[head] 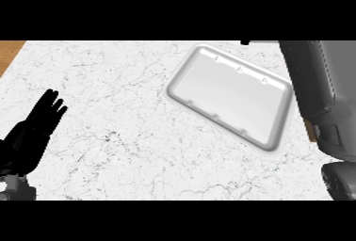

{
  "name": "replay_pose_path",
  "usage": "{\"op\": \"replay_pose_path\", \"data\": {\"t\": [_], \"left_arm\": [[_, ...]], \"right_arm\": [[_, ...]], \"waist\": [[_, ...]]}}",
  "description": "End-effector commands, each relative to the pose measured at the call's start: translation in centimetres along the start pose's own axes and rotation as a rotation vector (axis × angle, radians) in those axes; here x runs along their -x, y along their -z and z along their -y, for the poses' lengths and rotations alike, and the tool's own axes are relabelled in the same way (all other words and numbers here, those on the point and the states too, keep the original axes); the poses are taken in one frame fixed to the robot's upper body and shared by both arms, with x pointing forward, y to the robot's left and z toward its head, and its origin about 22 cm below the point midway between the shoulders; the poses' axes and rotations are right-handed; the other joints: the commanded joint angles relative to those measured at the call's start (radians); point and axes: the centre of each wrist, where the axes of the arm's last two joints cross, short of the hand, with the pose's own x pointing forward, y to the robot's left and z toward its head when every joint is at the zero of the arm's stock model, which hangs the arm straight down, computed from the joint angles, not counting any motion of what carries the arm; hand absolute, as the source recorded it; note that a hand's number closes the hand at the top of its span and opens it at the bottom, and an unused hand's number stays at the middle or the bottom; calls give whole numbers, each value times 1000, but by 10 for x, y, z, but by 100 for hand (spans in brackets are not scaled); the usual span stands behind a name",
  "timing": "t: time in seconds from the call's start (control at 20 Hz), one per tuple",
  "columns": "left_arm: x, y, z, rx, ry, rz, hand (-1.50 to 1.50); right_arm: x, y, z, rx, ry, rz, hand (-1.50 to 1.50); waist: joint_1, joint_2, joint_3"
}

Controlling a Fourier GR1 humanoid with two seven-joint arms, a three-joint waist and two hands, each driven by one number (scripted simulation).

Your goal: Pick the lemon from the tray and place it in the cardboard box

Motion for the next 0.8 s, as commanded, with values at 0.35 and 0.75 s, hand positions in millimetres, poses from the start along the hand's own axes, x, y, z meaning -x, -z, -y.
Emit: {"op": "replay_pose_path", "data": {"t": [0.35, 0.75], "left_arm": [[3, 7, -5, -15, -1, 4, 0], [-5, 0, 18, -15, -15, -13, 0]], "right_arm": [[53, 59, -3, 3, -72, -84, 150], [116, 82, -44, 23, -22, -45, 150]], "waist": [[-6, 1, 0], [-7, -1, 1]]}}
